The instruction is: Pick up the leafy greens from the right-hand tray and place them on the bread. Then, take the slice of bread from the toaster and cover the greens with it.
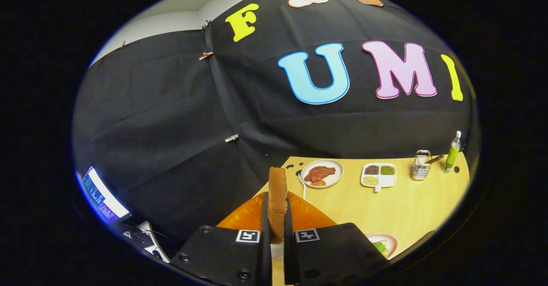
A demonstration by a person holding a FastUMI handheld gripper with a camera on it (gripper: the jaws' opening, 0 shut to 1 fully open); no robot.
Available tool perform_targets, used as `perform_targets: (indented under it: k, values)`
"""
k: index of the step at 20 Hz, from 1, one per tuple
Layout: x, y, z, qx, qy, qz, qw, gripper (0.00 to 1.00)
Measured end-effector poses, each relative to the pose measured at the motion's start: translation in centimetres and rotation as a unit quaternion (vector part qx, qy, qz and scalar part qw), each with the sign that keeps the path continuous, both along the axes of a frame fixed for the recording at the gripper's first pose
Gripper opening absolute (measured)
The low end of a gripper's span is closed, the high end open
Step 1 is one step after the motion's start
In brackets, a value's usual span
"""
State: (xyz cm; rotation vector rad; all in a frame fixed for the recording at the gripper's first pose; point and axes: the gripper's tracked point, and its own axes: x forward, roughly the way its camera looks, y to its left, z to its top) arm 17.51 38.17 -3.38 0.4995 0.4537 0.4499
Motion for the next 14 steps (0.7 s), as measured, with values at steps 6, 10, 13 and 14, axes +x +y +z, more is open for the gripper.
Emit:
perform_targets:
  k: [6,10,13,14]
  values:
    - [-3.0,-8.2,-6.1,-0.032,0.033,-0.049,0.998,0.15]
    - [-5.3,-10.4,-11.9,-0.042,0.082,-0.064,0.994,0.15]
    - [-6.6,-10.2,-15.7,-0.048,0.111,-0.052,0.991,0.15]
    - [-7.2,-10.0,-16.8,-0.052,0.116,-0.046,0.991,0.15]
